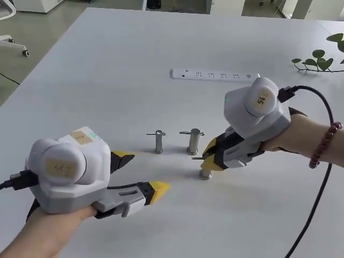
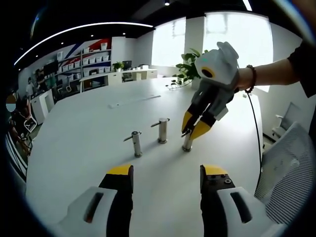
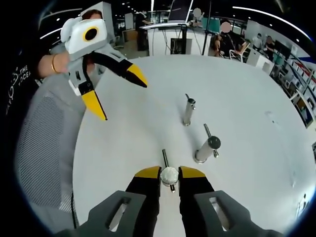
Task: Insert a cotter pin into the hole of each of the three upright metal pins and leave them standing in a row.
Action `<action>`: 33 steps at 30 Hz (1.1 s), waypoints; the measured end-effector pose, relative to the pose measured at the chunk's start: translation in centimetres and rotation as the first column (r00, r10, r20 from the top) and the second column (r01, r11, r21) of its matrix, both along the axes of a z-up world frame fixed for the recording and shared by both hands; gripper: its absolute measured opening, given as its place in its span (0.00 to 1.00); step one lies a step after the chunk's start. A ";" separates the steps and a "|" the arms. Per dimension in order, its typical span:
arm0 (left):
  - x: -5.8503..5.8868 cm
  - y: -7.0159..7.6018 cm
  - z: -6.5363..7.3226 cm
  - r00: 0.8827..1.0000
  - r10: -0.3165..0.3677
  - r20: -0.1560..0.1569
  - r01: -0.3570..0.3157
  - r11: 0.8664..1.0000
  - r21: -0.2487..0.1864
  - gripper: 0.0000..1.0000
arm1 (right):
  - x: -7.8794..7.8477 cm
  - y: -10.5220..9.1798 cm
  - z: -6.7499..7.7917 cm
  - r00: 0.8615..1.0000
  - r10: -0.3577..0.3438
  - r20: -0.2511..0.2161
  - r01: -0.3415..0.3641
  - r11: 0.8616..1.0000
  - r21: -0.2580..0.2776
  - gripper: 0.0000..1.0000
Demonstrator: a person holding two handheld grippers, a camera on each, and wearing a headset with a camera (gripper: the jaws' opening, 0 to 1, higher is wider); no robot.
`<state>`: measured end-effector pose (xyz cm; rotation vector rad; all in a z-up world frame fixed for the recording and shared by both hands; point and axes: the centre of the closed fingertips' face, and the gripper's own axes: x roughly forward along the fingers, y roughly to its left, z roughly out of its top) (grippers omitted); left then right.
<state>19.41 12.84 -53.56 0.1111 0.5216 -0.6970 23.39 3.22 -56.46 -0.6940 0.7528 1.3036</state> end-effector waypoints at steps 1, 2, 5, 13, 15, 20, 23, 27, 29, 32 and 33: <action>0.0 0.0 0.0 1.000 0.000 0.000 0.000 1.000 0.001 0.53 | 0.1 -0.2 0.1 1.000 -0.001 0.003 0.001 1.000 0.000 0.08; 0.0 0.0 0.0 1.000 -0.001 0.000 0.001 1.000 0.001 0.53 | 0.6 -0.6 0.1 1.000 -0.009 0.008 0.009 1.000 -0.003 0.08; 0.0 0.0 -0.1 1.000 -0.002 -0.001 0.002 1.000 0.001 0.53 | 1.3 -1.3 0.1 1.000 -0.025 0.014 0.025 1.000 -0.003 0.08; 0.0 -0.1 -0.2 1.000 0.002 -0.003 -0.002 1.000 -0.001 0.53 | 3.1 -3.0 0.3 0.998 -0.060 0.032 0.060 0.998 -0.019 0.08; -0.1 -0.2 -0.2 1.000 0.002 -0.003 -0.002 1.000 -0.001 0.53 | 3.2 -3.1 0.4 0.998 -0.059 0.033 0.060 0.998 -0.018 0.08; -0.2 -0.3 -0.6 1.000 0.000 -0.009 0.000 1.000 -0.001 0.53 | 3.5 -3.0 0.3 0.998 -0.060 0.029 0.061 0.998 -0.019 0.08; -0.1 -0.3 -0.6 1.000 0.002 -0.006 -0.002 1.000 -0.006 0.53 | 3.8 -3.0 0.2 0.998 -0.061 0.028 0.062 0.998 -0.019 0.08; 0.0 0.0 -0.6 1.000 0.012 0.002 -0.012 1.000 -0.012 0.54 | 4.5 -3.1 0.0 0.998 -0.063 0.027 0.064 0.998 -0.022 0.08; 0.0 0.1 -0.5 1.000 0.016 0.006 -0.016 1.000 -0.019 0.54 | 4.7 -3.1 0.1 0.998 -0.062 0.025 0.063 0.998 -0.021 0.08; 0.1 0.1 -0.5 1.000 0.017 0.009 -0.016 1.000 -0.021 0.55 | 5.1 -3.0 0.1 0.998 -0.059 0.023 0.059 0.998 -0.024 0.08; 0.2 0.2 -0.5 1.000 0.019 0.012 -0.018 1.000 -0.019 0.55 | 5.2 -3.0 0.1 0.998 -0.056 0.023 0.057 0.998 -0.025 0.08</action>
